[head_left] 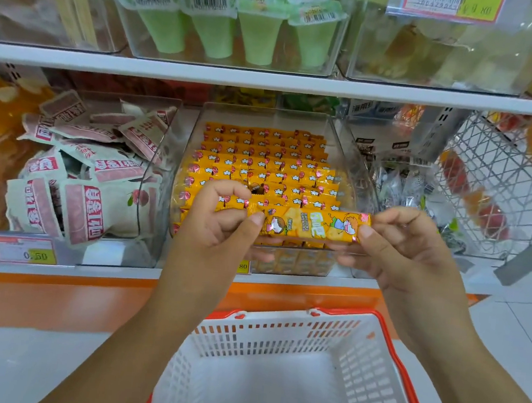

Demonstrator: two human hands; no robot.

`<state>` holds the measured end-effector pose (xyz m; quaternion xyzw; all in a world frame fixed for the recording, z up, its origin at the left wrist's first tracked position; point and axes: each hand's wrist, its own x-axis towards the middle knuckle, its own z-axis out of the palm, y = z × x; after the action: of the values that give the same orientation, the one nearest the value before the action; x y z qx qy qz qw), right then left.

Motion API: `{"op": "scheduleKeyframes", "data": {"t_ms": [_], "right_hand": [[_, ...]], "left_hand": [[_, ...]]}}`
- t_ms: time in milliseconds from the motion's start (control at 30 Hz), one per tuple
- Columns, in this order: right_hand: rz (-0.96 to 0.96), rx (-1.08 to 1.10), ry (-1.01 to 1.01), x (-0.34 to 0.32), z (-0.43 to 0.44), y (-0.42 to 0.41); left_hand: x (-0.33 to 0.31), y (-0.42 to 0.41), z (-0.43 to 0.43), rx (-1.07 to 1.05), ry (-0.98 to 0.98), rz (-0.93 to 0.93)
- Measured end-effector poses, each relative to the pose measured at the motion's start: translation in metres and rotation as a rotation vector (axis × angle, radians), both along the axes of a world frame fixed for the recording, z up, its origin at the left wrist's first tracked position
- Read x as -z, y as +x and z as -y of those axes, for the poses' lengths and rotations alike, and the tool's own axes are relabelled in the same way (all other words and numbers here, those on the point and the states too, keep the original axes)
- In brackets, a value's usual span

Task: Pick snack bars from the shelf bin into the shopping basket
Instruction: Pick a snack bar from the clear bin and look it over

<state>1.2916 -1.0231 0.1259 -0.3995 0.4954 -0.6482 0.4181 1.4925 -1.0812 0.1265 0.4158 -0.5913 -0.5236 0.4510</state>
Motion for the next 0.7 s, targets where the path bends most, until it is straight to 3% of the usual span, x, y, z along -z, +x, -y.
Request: {"op": "scheduleKeyframes", "data": {"t_ms": [200,700], "right_hand": [[-0.066,-0.018,0.016,0.0037,-0.0002,-0.0012],[0.133,-0.136,0.06,0.0023,0.0032,-0.0025]], "left_hand": [[-0.0023,0.0056,0.0034,0.081,0.052,-0.063],[-0.0025,0.0103,0.0095,0.068,0.199,-0.145]]}}
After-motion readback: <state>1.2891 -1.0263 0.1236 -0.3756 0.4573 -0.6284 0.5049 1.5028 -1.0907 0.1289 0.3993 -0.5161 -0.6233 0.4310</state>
